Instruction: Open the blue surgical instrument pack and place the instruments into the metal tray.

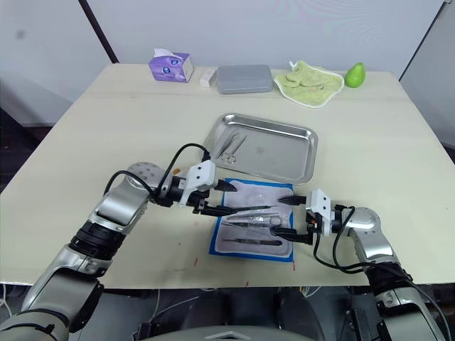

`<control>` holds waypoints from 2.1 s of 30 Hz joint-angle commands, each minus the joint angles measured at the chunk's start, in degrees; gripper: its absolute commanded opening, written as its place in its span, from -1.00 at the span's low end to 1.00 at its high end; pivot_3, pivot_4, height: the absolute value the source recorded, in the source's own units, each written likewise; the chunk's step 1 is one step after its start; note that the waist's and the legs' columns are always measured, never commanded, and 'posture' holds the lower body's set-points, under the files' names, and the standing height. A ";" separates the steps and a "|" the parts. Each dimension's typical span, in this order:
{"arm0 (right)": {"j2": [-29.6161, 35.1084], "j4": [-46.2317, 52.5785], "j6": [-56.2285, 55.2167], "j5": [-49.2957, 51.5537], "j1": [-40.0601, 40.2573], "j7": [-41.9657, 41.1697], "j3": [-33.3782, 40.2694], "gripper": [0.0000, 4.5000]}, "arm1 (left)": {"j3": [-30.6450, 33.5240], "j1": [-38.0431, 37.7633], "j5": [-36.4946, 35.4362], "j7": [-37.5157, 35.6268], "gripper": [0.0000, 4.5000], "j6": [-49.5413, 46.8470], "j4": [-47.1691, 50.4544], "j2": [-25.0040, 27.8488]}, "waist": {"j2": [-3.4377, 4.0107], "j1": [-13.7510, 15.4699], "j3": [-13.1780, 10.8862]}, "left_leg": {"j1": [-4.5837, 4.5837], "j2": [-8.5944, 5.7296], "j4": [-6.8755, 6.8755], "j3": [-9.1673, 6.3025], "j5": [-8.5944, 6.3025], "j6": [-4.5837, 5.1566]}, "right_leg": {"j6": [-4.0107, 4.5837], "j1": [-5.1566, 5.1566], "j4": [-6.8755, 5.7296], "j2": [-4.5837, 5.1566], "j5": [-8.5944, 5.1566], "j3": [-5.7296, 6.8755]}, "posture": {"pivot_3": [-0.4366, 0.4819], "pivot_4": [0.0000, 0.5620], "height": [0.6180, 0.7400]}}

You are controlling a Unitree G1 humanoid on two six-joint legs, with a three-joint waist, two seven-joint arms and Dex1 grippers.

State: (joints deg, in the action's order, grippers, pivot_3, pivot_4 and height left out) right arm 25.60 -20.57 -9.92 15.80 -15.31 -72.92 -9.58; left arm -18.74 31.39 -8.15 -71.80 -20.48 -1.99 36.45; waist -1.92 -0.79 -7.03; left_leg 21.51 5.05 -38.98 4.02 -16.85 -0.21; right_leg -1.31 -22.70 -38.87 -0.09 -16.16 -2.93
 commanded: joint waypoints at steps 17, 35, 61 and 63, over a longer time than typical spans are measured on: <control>-0.33 -2.01 3.43 -2.76 2.16 2.09 -2.00 1.00 | -2.33 0.54 3.72 1.22 -0.12 4.61 0.16 -1.08 | 0.01 -0.01 0.00 | 0.00 0.00 0.00 0.00 0.00 0.00 | 0.00 0.00 0.00 0.00 0.00 0.00 | -0.05 -0.47 1.00; -0.70 -1.75 3.61 -2.82 2.25 2.62 -2.27 1.00 | -5.54 1.95 8.76 1.51 -0.12 7.16 -3.27 -3.60 | 0.01 -0.01 0.00 | -0.01 0.00 0.00 0.01 0.00 0.01 | 0.00 0.00 0.00 -0.01 0.00 -0.01 | -0.05 -0.47 1.00; -0.65 -1.40 5.06 -5.59 1.69 3.12 -4.54 1.00 | -7.75 8.95 10.83 -4.57 -0.99 -4.84 1.98 -1.13 | -0.01 -0.40 0.00 | -0.18 0.04 0.13 0.14 -0.01 0.01 | 0.01 0.01 -0.02 -0.13 0.00 -0.20 | -0.05 -0.47 1.00; -0.76 -1.41 5.07 -5.71 1.66 3.22 -4.58 1.00 | -8.31 10.24 11.24 -5.50 -0.99 -6.62 2.83 -0.21 | -0.01 -0.40 0.00 | -0.23 0.04 0.18 0.20 -0.01 0.01 | 0.01 0.02 -0.01 -0.14 0.00 -0.25 | -0.05 -0.47 1.00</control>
State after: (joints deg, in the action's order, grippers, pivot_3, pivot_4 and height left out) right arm 25.36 -18.49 -7.68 13.92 -15.51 -70.87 -10.56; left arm -27.31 40.07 2.86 -76.56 -26.00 -1.69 35.59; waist -1.93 -1.20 -7.03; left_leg 21.24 5.09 -38.78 4.25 -16.86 -0.20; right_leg -1.30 -22.68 -38.88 -0.24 -16.16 -3.22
